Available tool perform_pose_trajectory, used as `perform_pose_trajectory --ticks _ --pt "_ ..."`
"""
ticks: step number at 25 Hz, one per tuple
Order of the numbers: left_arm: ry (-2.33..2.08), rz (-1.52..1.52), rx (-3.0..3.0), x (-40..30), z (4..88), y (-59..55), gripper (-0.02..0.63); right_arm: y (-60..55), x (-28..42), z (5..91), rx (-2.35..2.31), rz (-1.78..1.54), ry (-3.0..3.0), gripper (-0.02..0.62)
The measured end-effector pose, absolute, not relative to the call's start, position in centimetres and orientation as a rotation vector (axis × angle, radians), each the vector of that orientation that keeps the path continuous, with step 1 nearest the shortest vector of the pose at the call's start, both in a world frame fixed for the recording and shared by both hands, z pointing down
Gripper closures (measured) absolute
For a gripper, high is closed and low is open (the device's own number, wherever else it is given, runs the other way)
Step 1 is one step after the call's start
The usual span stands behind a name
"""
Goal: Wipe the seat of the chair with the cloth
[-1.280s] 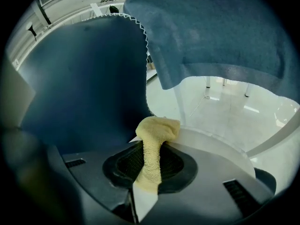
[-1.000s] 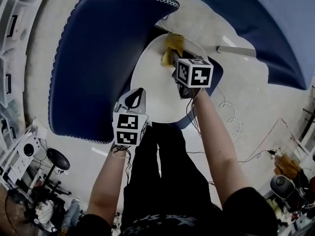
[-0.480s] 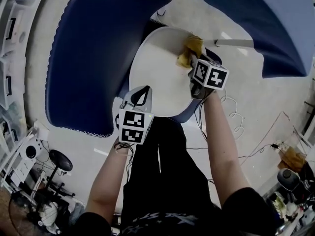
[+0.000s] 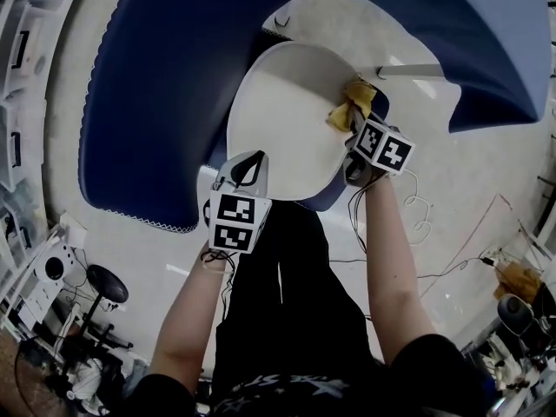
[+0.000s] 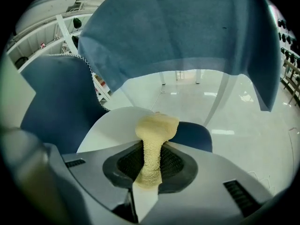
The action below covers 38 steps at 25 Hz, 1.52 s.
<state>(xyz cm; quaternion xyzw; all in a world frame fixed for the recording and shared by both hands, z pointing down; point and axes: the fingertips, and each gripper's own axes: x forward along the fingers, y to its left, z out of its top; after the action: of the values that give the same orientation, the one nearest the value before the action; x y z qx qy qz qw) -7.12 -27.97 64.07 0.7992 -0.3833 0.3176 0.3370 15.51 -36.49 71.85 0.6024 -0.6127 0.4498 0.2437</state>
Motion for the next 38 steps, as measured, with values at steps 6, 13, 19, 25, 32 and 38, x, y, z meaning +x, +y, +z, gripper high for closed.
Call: perform_pose_trajectory --ticks 6,13,19,25,32,38 --pt "-1.005 0.826 2.076 -7.7 64.1 -27.1 0.584 -36.3 15.1 71.5 1.667 1.243 -1.671 0.522" --pt "-1.026 0.812 2.06 -8.3 63.4 -26.0 0.584 -37.2 9.9 68.8 1.566 1.196 -1.82 0.522" --pt "-1.051 0.784 2.029 -9.3 63.4 -25.2 0.584 -38.6 1.9 68.5 1.392 1.169 -1.961 0.522" --pt "-1.037 0.802 1.995 -10.0 64.1 -23.6 0.584 -39.1 -5.0 69.9 1.23 1.123 -2.031 0.522" --pt "-1.034 0.816 1.985 -10.5 64.6 -22.9 0.584 -38.6 -7.3 72.1 1.144 1.134 -2.039 0.522" --pt "-1.015 0.829 2.003 -10.1 64.5 -23.3 0.584 -37.4 -3.6 72.2 1.229 1.181 -1.984 0.522"
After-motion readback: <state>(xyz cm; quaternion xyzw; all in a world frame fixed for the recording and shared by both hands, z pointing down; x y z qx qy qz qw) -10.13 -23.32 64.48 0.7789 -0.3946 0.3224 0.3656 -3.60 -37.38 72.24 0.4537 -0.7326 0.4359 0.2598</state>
